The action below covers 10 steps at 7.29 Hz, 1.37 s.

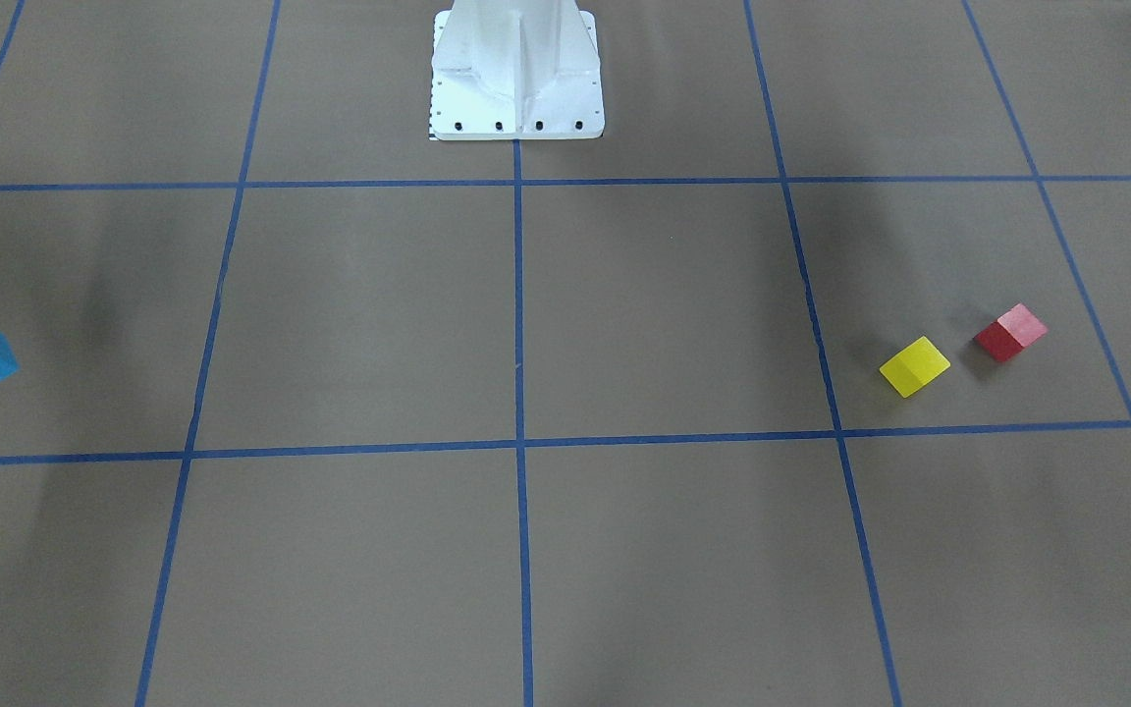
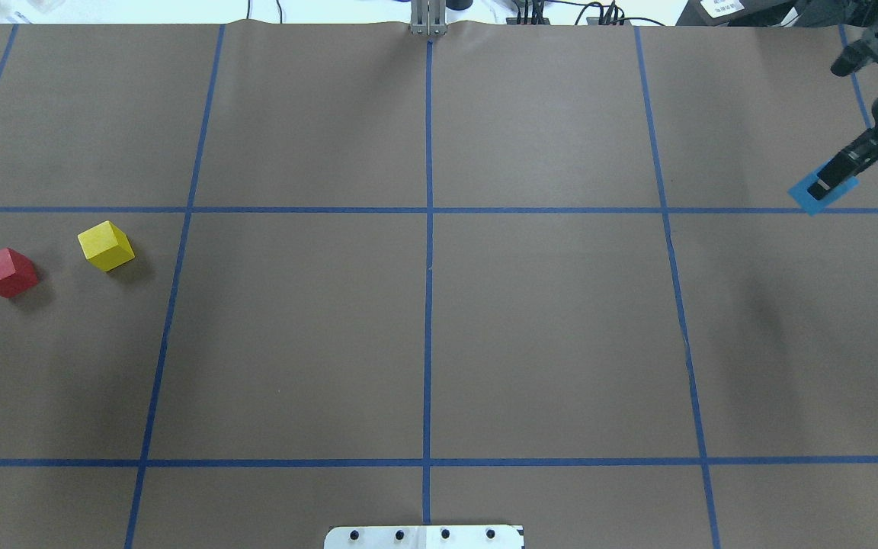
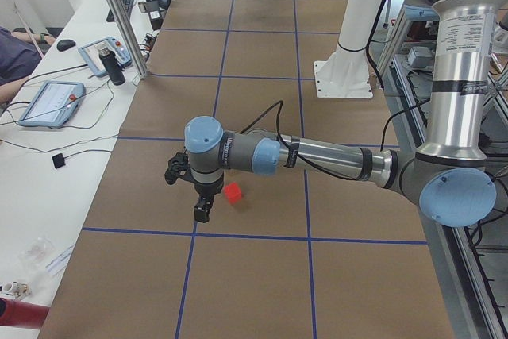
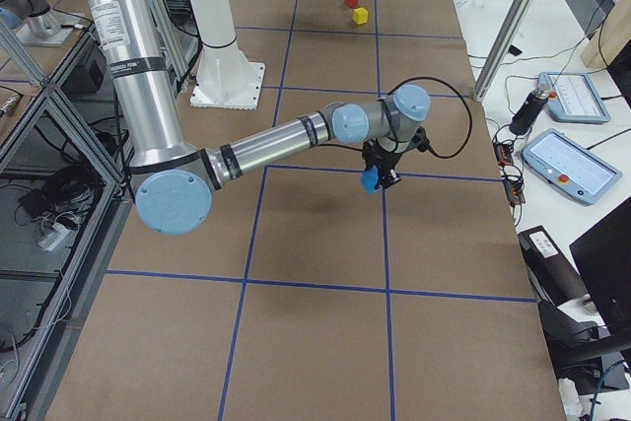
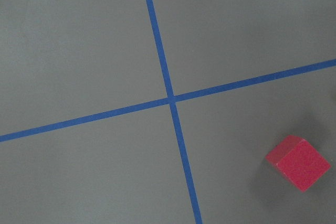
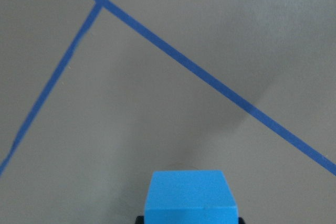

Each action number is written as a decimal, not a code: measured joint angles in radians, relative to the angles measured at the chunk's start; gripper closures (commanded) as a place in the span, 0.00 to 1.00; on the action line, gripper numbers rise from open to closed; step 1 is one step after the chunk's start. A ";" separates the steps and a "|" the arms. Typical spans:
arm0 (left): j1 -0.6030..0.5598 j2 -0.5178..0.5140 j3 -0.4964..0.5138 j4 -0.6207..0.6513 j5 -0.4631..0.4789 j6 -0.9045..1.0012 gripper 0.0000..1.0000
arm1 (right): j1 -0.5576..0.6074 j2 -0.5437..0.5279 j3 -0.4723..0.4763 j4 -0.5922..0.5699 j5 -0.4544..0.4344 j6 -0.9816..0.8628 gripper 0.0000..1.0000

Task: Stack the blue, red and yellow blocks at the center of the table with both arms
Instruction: 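Lift the blue cube with the right gripper and carry it to table center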

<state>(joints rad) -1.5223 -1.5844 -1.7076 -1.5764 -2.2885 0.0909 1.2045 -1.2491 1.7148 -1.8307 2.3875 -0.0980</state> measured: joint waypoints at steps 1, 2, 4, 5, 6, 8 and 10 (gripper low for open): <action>0.001 -0.005 0.003 0.000 -0.001 -0.001 0.00 | -0.057 0.088 -0.004 -0.047 -0.021 0.147 1.00; 0.002 -0.007 0.004 0.001 -0.001 -0.006 0.00 | -0.143 0.168 -0.014 -0.056 -0.052 0.354 1.00; 0.002 -0.009 0.004 0.001 -0.002 -0.010 0.00 | -0.329 0.354 -0.130 0.049 -0.135 0.798 1.00; 0.002 -0.008 0.005 0.001 -0.002 -0.011 0.00 | -0.401 0.436 -0.229 0.138 -0.170 0.945 1.00; 0.002 -0.008 0.007 0.001 -0.002 -0.011 0.00 | -0.446 0.495 -0.303 0.198 -0.191 1.037 1.00; 0.003 -0.009 0.014 0.001 -0.002 -0.009 0.00 | -0.500 0.561 -0.361 0.239 -0.222 1.134 1.00; 0.003 -0.010 0.021 0.000 -0.002 -0.008 0.00 | -0.548 0.577 -0.370 0.257 -0.277 1.149 1.00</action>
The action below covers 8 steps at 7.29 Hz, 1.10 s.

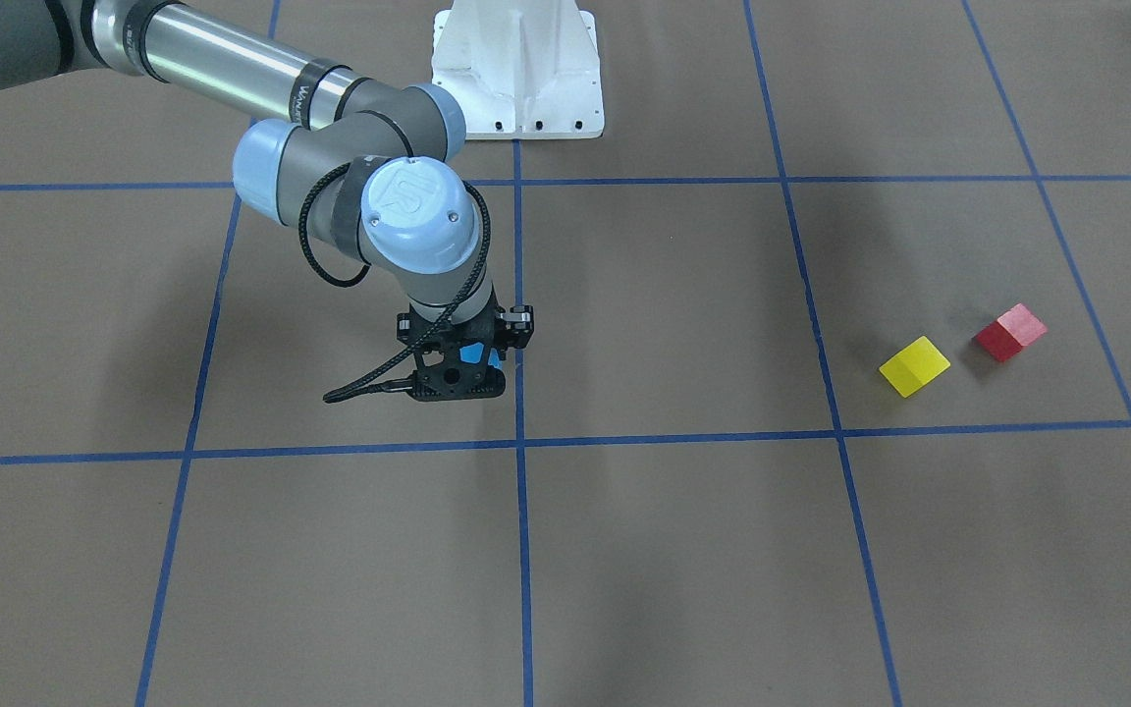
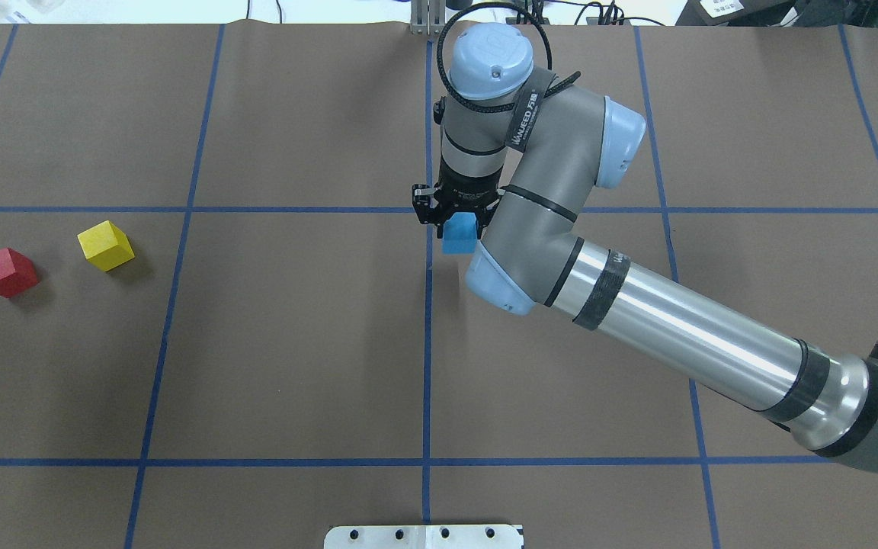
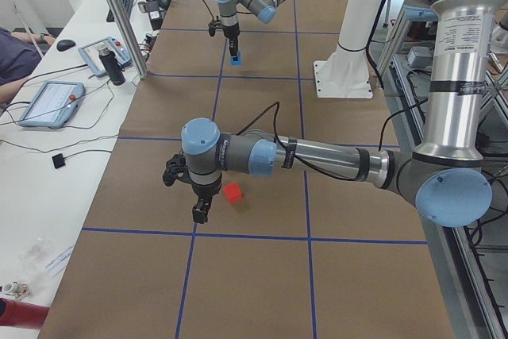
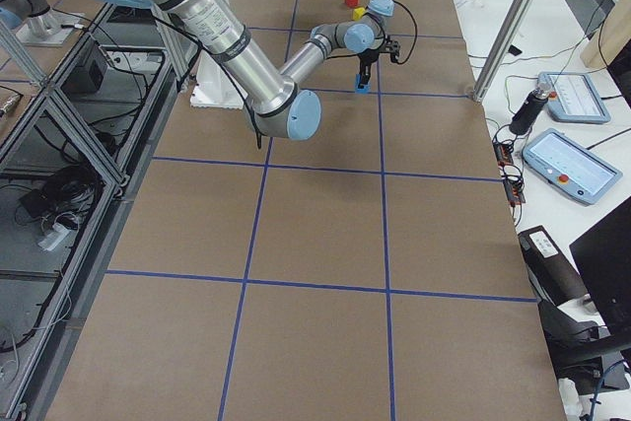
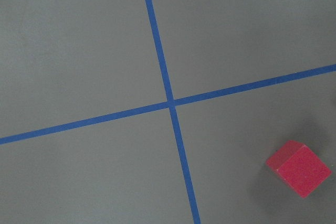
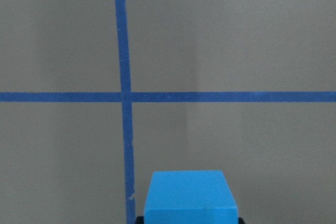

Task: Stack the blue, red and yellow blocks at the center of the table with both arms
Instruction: 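Lift the blue cube with the right gripper and carry it to table center, then lower the blue cube onto the center grid crossing and open the right gripper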

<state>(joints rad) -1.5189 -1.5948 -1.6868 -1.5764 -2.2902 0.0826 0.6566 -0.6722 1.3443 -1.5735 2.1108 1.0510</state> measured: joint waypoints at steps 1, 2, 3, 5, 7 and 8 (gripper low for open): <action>0.000 -0.001 0.001 0.000 0.000 0.000 0.00 | -0.018 0.001 -0.006 0.013 -0.018 0.001 1.00; 0.000 -0.002 0.002 0.000 0.000 0.000 0.00 | -0.034 0.001 -0.018 0.034 -0.032 0.001 1.00; 0.000 -0.002 0.003 0.000 0.000 0.001 0.00 | -0.045 0.001 -0.028 0.053 -0.043 0.002 1.00; 0.000 -0.004 0.008 0.000 0.000 0.003 0.00 | -0.057 0.002 -0.036 0.079 -0.052 0.004 1.00; 0.000 -0.007 0.017 -0.001 0.000 0.005 0.00 | -0.060 0.002 -0.040 0.086 -0.054 0.004 1.00; 0.000 -0.009 0.022 0.000 0.000 0.005 0.00 | -0.064 0.002 -0.044 0.091 -0.054 0.004 1.00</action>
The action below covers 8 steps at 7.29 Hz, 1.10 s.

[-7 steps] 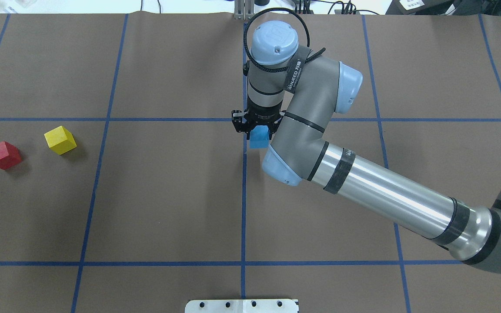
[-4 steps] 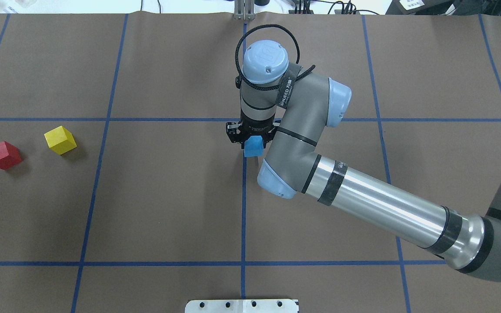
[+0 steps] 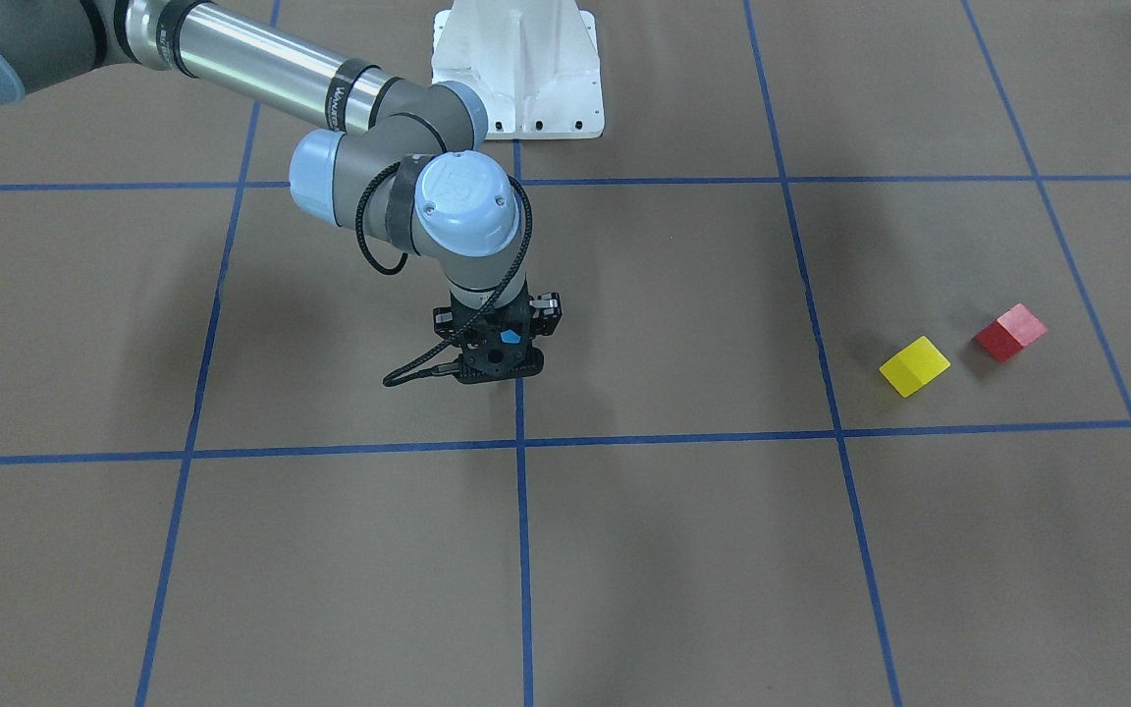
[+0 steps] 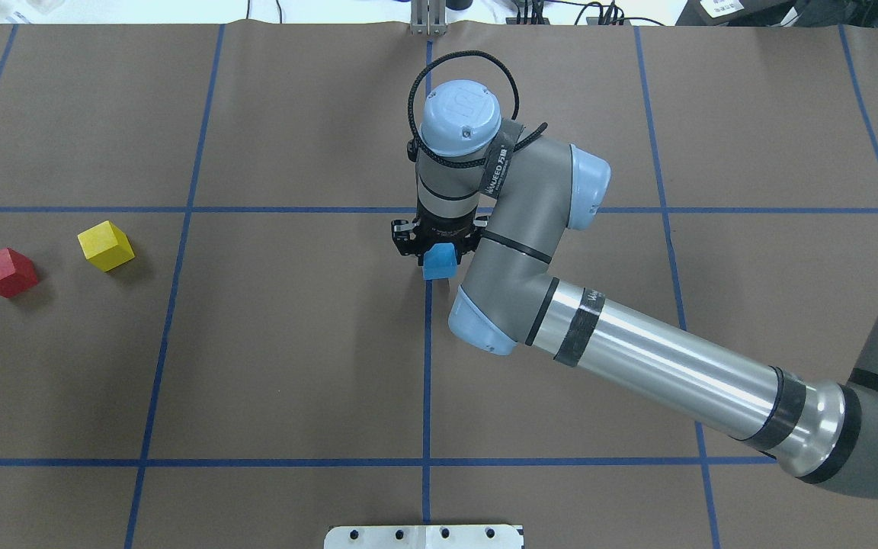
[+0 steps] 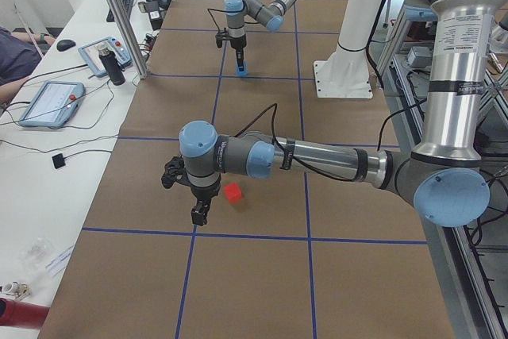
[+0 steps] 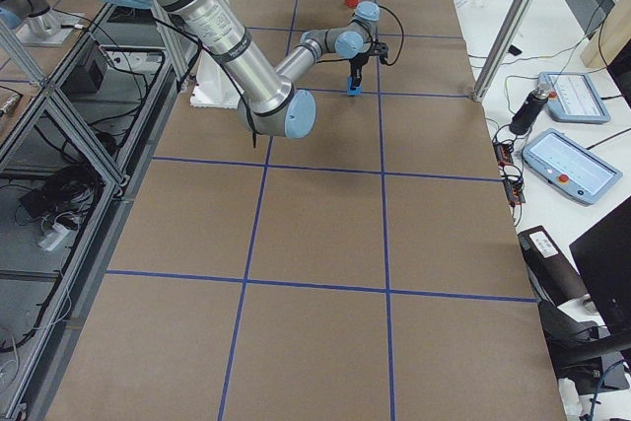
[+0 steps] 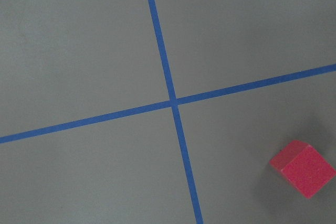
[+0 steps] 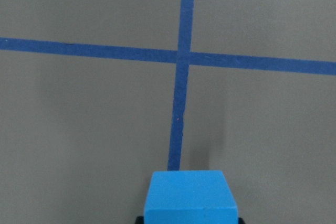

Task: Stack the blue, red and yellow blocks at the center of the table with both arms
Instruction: 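Lower the blue cube onto the center grid crossing and open the right gripper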

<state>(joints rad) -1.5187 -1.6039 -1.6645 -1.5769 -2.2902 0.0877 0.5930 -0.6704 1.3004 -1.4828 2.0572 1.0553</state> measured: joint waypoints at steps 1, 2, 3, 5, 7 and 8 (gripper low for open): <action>0.000 -0.002 0.007 -0.004 0.000 0.001 0.00 | -0.004 0.000 -0.008 0.014 0.000 0.001 0.89; 0.000 -0.003 0.019 -0.021 0.000 0.001 0.00 | -0.006 0.000 -0.017 0.032 0.000 0.004 0.29; 0.000 -0.003 0.040 -0.050 0.000 0.000 0.00 | -0.008 0.000 -0.022 0.042 0.001 0.008 0.05; 0.000 -0.004 0.063 -0.086 0.000 -0.004 0.00 | -0.009 0.000 -0.026 0.050 0.001 0.014 0.02; 0.000 -0.004 0.064 -0.091 0.000 -0.007 0.00 | -0.010 0.004 -0.027 0.051 0.001 0.033 0.02; 0.000 -0.008 0.060 -0.092 -0.001 -0.007 0.00 | -0.009 0.007 -0.026 0.052 0.002 0.039 0.02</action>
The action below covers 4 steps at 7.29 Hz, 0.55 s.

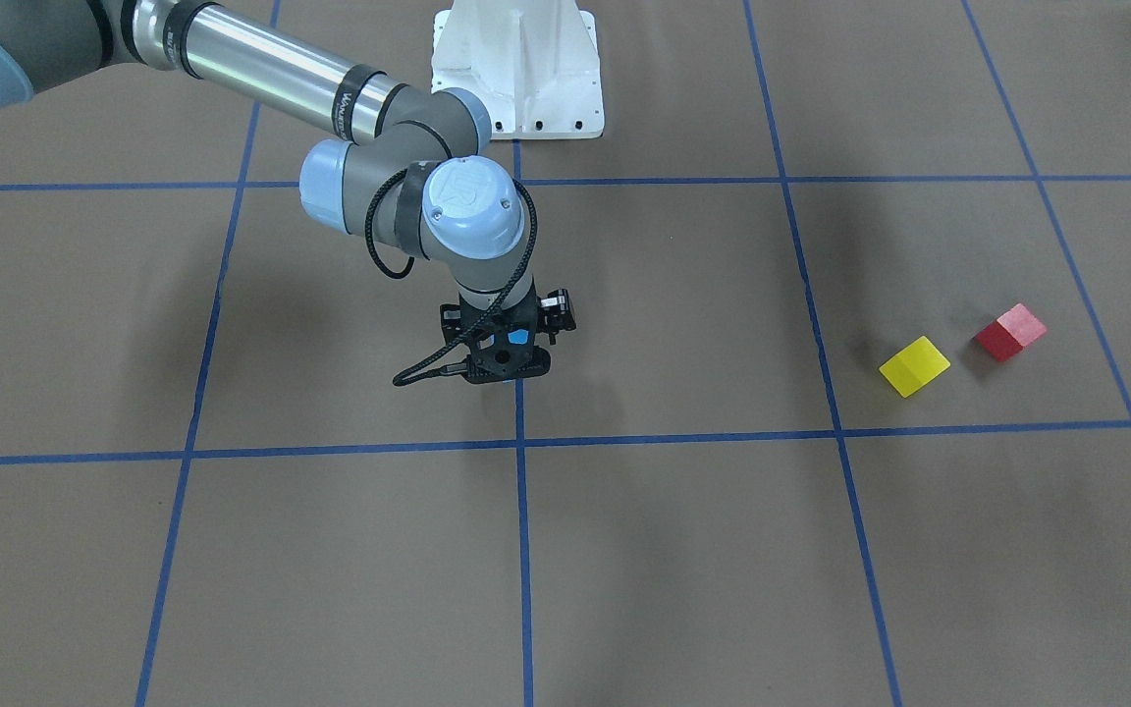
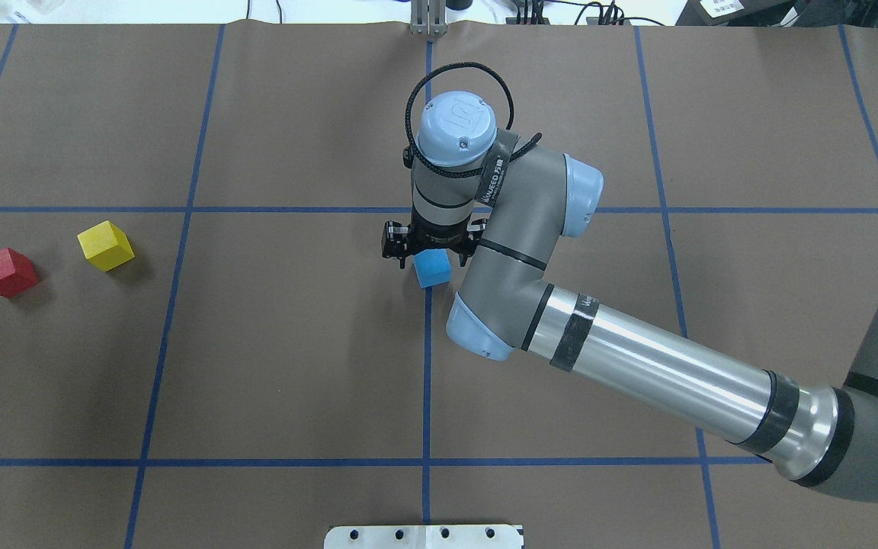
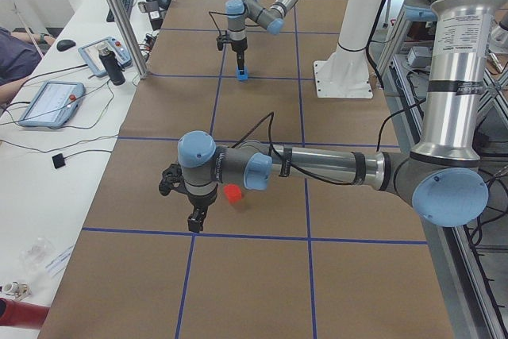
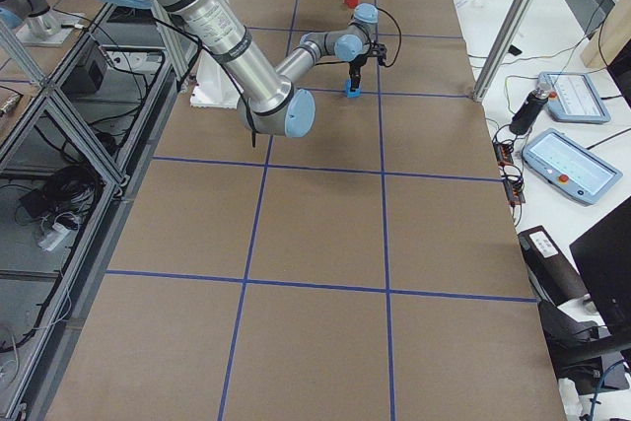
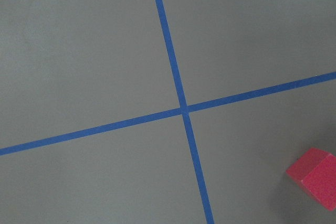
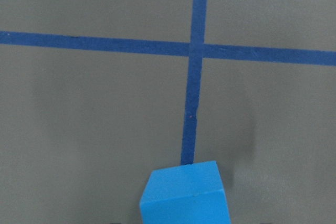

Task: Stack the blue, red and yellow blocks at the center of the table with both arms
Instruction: 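Lower the blue cube onto the center grid crossing and open the right gripper, then raise the right gripper away while the left gripper grasps the red cube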

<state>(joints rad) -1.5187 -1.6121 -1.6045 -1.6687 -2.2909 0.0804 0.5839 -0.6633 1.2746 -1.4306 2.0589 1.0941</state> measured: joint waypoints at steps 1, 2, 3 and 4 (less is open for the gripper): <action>0.008 -0.007 -0.017 0.001 0.000 -0.009 0.00 | 0.009 0.001 0.012 -0.002 0.003 0.003 0.01; 0.030 -0.011 -0.049 0.004 -0.001 -0.061 0.00 | 0.036 0.000 0.041 -0.023 0.018 0.004 0.01; 0.069 -0.008 -0.090 0.003 -0.001 -0.182 0.00 | 0.079 -0.005 0.086 -0.068 0.046 0.002 0.01; 0.116 0.005 -0.133 -0.001 -0.001 -0.323 0.00 | 0.135 -0.024 0.139 -0.113 0.081 -0.008 0.01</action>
<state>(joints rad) -1.4026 -1.6074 -1.7378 -1.6696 -2.2917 -0.2426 0.7188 -0.6878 1.4133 -1.5431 2.1397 1.0856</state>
